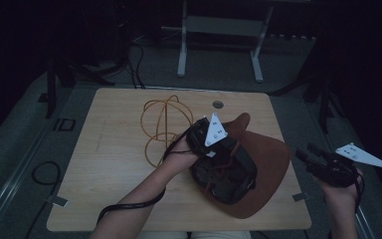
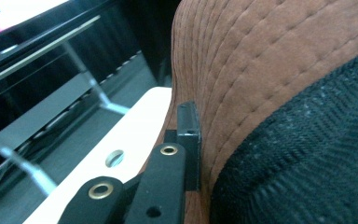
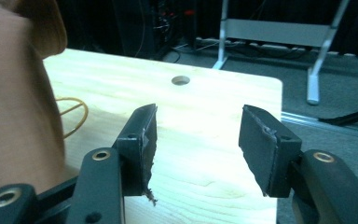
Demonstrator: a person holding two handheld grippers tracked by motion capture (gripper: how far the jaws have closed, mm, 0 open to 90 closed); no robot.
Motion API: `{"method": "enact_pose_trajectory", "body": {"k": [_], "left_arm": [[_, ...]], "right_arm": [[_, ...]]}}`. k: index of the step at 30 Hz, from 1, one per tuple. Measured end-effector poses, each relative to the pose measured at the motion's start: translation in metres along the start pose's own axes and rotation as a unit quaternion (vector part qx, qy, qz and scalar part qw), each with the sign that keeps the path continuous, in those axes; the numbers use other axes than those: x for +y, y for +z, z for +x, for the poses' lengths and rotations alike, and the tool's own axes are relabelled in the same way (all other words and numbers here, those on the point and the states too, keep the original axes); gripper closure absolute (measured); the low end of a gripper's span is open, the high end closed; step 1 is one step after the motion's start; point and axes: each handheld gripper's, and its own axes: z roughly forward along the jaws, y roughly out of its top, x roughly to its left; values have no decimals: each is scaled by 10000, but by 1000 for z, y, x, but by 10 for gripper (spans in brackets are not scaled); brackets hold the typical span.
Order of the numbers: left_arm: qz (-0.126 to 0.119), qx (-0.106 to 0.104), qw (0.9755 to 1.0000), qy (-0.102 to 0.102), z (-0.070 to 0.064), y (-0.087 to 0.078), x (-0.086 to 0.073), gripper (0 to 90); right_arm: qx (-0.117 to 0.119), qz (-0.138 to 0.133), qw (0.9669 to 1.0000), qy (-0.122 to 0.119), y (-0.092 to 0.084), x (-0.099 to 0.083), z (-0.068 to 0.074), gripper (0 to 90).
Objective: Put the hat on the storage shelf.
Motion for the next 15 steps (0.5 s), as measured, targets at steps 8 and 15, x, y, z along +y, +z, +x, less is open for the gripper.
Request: {"method": "enact_pose_trajectory", "body": {"k": [8, 15], "left_arm": [[-778, -826, 9935, 129, 1, -14, -8, 874], [-1278, -1423, 9815, 11, 3, -19, -13, 874]], "right_arm": [[1097, 82, 9935, -293, 19, -7, 12, 437], [1873, 17, 9792, -776, 28, -11, 41, 470]]}}
